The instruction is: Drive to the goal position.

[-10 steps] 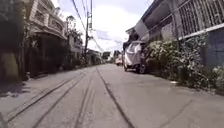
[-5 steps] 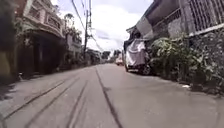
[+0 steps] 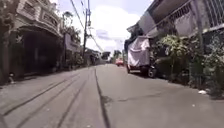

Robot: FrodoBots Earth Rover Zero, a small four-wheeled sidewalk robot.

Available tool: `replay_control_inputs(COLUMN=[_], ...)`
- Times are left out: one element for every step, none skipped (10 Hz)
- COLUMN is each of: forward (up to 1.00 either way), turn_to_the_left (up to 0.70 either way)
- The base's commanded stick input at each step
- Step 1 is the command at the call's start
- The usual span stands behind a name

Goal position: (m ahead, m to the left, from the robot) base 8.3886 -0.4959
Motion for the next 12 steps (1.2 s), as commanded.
replay_control_inputs(forward=[1.0, 1.0, 1.0, 1.0, 1.0, 1.0, 1.0, 1.0, 1.0, 1.0, 1.0, 1.0], turn_to_the_left=[0.0, 0.0, 0.0, 0.0, 0.0, 0.0, 0.0, 0.0, 0.0, 0.0, 0.0, 0.0])
